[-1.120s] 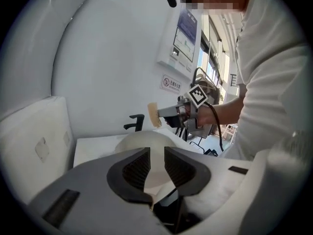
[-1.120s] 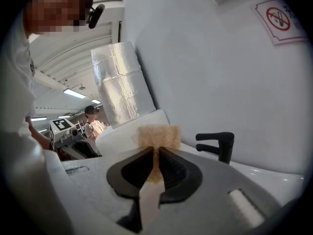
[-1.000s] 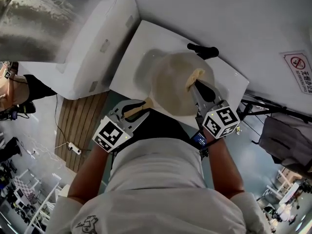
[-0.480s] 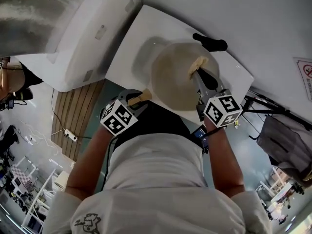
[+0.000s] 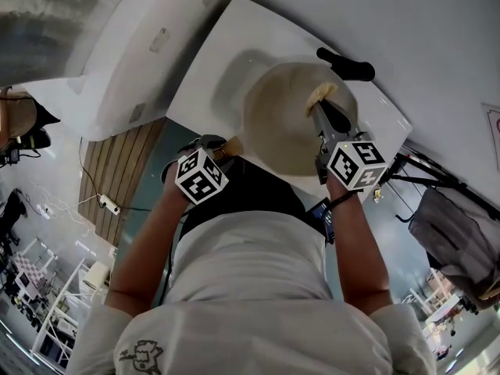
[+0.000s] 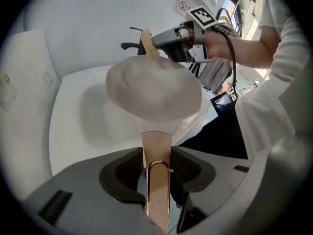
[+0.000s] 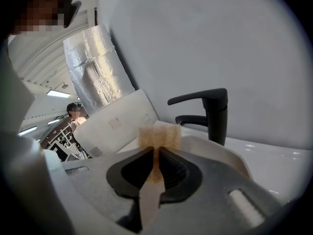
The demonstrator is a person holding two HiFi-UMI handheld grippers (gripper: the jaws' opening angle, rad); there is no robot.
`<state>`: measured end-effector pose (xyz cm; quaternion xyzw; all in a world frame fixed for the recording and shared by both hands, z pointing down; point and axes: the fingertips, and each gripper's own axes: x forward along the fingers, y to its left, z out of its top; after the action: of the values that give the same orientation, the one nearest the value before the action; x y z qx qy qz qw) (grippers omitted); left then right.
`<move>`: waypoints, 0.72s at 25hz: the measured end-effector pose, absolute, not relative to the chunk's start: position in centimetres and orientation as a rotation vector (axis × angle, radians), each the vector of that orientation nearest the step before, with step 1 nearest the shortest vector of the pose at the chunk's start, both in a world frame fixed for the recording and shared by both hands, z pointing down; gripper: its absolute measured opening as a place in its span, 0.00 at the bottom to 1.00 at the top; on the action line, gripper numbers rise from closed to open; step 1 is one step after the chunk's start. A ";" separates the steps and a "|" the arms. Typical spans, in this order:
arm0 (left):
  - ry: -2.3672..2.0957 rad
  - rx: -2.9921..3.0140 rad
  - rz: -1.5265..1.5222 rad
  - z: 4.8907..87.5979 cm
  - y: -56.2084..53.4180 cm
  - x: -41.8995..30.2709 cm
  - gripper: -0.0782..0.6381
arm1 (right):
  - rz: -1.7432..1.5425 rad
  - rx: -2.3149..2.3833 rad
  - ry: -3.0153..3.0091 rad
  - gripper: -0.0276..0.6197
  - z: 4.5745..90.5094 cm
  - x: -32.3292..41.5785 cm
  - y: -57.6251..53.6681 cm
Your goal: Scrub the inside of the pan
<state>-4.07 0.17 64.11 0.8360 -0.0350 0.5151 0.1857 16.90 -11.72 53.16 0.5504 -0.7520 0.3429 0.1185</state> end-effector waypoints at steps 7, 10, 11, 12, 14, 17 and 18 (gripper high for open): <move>-0.057 2.300 1.463 64.9 0.3 -4.0 0.35 | 1.042 1.635 -2.130 0.10 55.5 17.8 -12.7; -0.027 2.282 1.455 64.9 0.4 -4.0 0.35 | 1.078 1.664 -2.081 0.10 56.8 18.6 -13.2; -0.017 2.277 1.450 64.9 0.4 -4.0 0.35 | 1.088 1.674 -2.066 0.10 57.3 18.8 -13.4; -0.010 2.272 1.446 64.9 0.4 -4.1 0.35 | 1.094 1.681 -2.053 0.10 57.8 19.0 -13.6; -0.005 2.268 1.445 65.0 0.3 -4.2 0.35 | 1.102 1.691 -2.030 0.10 58.8 19.3 -14.1; -0.006 2.266 1.447 64.9 0.3 -4.2 0.35 | 1.096 1.703 -2.001 0.10 59.6 19.7 -15.0; -0.008 2.266 1.445 64.9 0.3 -4.2 0.35 | 1.093 1.704 -1.997 0.10 59.7 19.8 -15.3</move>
<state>-4.22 0.26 64.91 0.8215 -0.0028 0.5240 0.2251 19.78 -15.31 59.74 0.5927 -0.6943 0.3802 0.1484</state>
